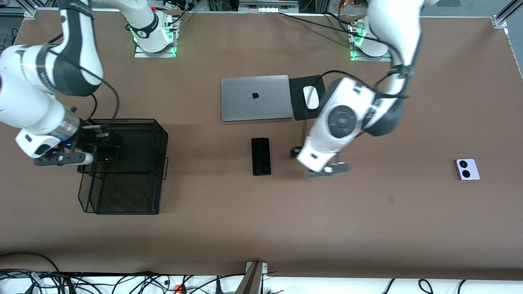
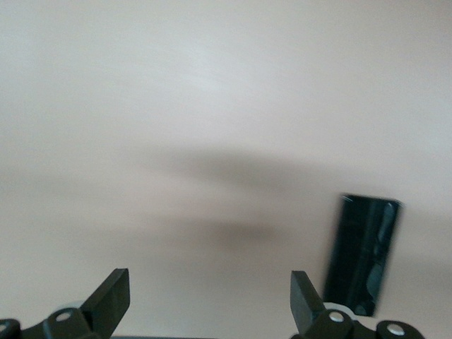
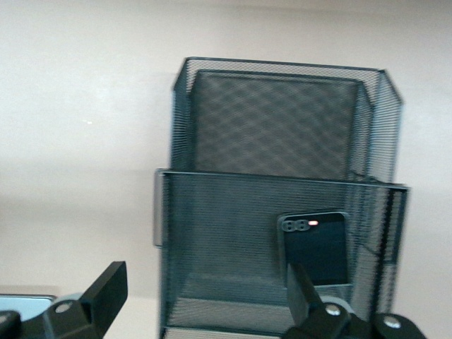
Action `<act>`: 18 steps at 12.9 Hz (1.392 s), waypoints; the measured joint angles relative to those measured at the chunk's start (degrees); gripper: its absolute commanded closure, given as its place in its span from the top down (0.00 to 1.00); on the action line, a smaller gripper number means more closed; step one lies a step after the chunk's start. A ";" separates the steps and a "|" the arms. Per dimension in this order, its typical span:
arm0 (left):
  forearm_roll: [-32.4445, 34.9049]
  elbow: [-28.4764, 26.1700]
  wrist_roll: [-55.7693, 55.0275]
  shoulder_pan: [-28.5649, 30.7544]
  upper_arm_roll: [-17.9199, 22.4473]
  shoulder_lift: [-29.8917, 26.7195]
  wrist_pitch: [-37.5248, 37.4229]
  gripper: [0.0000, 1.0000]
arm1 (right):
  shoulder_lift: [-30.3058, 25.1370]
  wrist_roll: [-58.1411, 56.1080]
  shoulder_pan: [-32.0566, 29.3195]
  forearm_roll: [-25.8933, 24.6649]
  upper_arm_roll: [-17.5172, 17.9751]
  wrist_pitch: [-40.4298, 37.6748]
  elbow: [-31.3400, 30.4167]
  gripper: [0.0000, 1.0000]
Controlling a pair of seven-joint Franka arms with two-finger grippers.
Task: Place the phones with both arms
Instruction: 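Release the flip phone in the basket while the left gripper releases the tall phone, then grasp the tall phone with the right gripper while the left grasps the white phone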
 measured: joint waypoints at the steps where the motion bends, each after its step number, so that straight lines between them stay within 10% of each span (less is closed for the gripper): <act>1: 0.06 -0.01 1.97 1.40 1.52 -0.69 -2.78 1.00 | 0.64 2.41 1.46 0.01 0.49 0.02 0.19 1.00; 9: 8.74 -5.03 24.07 18.64 3.07 0.38 -10.28 1.00 | 19.49 33.03 10.57 0.01 14.65 2.99 16.23 1.00; 18: 14.67 -11.24 48.23 41.85 3.52 0.75 17.48 1.00 | 30.33 43.05 18.73 -0.06 19.24 15.60 21.72 1.00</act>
